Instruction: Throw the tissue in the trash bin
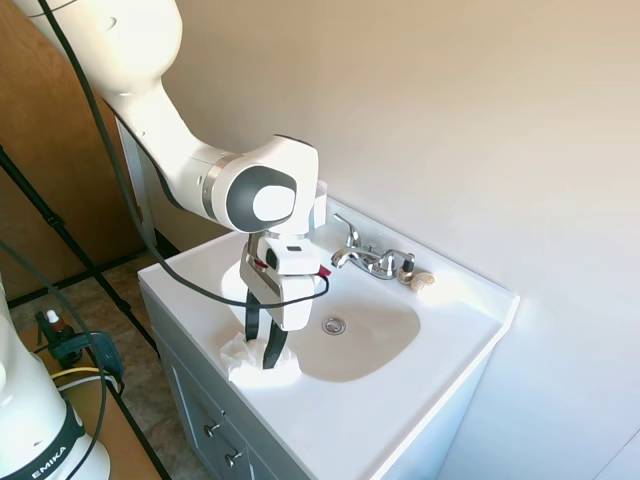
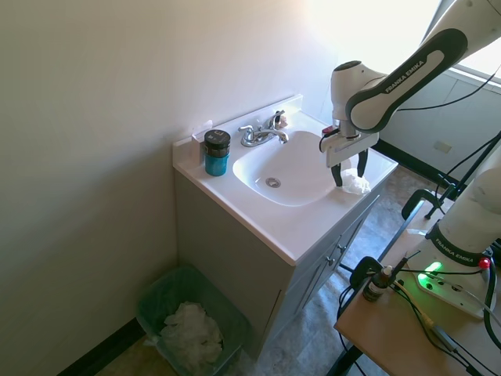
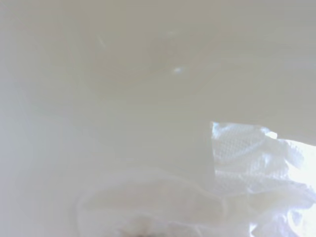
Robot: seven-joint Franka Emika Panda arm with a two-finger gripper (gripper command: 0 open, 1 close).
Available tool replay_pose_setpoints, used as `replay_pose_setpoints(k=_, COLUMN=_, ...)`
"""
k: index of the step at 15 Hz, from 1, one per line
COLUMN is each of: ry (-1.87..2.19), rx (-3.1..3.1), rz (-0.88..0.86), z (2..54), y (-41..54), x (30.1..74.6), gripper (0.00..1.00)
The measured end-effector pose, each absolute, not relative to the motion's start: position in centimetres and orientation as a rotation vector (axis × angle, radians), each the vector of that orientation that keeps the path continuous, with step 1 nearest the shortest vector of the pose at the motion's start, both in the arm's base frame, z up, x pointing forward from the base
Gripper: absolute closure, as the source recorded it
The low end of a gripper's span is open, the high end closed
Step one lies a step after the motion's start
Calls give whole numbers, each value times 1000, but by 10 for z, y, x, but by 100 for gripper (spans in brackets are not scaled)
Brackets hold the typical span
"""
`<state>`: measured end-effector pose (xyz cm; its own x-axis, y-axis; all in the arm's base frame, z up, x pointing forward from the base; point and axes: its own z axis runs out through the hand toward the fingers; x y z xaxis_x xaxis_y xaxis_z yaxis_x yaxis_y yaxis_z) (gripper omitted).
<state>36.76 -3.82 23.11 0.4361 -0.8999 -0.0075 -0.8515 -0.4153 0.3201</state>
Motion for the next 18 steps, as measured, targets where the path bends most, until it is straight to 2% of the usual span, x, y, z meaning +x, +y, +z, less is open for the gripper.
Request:
replay_pose_setpoints(k=12, ry=-1514, rx=2464, rz=-250, z=233, y=-33, x=371, gripper=100)
replay_pose_setpoints(k=15, ry=-1510, rx=2510, rz=-197, z=252, y=-14, x=377, gripper=100)
replay_pose_setpoints(k=18, ry=-1494, rx=2583, rz=-72, z=293, y=32, x=392, gripper=100)
